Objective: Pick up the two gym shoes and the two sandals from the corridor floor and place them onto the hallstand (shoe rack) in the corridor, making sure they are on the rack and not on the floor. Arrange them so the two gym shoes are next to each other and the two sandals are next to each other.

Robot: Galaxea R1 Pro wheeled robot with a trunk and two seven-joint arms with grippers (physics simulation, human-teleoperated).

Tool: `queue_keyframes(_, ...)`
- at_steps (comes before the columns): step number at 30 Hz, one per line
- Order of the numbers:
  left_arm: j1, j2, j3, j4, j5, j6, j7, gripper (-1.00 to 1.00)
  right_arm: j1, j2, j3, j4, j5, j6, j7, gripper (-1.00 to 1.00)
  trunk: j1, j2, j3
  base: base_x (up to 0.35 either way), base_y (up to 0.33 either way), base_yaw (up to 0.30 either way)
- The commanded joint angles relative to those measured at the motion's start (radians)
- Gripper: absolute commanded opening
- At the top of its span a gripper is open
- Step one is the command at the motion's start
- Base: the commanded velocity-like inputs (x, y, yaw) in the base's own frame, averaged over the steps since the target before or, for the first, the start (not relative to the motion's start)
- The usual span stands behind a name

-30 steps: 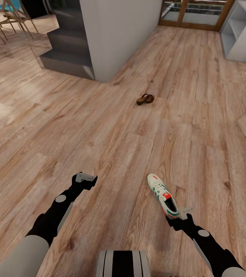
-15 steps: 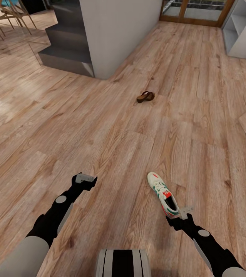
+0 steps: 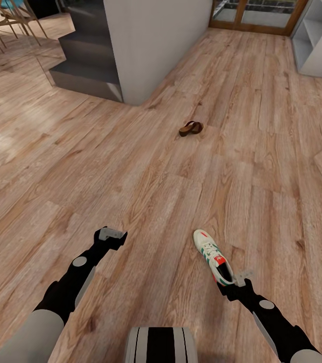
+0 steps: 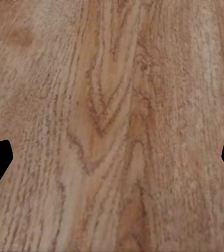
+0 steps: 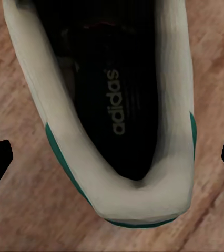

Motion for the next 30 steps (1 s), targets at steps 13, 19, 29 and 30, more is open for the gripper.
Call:
queue_keyframes(13,0.0,0.001,-0.001,0.0,-0.004,-0.004,-0.001,1.0,0.0,-0.001,0.002,0.0,0.006,-0.002,0.001,1.0,0.0,0.0,-0.001,0.027,0.0,0.0)
queue_keyframes(19,0.0,0.001,-0.001,0.0,-0.004,-0.003,-0.003,1.0,0.0,-0.001,0.002,0.0,0.006,-0.002,0.001,1.0,0.0,0.0,-0.001,0.009,0.0,0.0)
queue_keyframes(29,0.001,0.004,0.0,0.0,-0.005,-0.002,-0.009,1.0,0.0,-0.001,0.002,0.001,0.006,-0.002,0.001,1.0,0.001,-0.001,-0.012,0.001,0.0,0.0)
queue_keyframes(30,0.001,0.004,0.0,0.0,-0.005,-0.002,-0.01,1.0,0.0,0.0,0.002,0.001,0.006,-0.002,0.001,1.0,0.002,-0.001,-0.016,0.0,0.0,0.0)
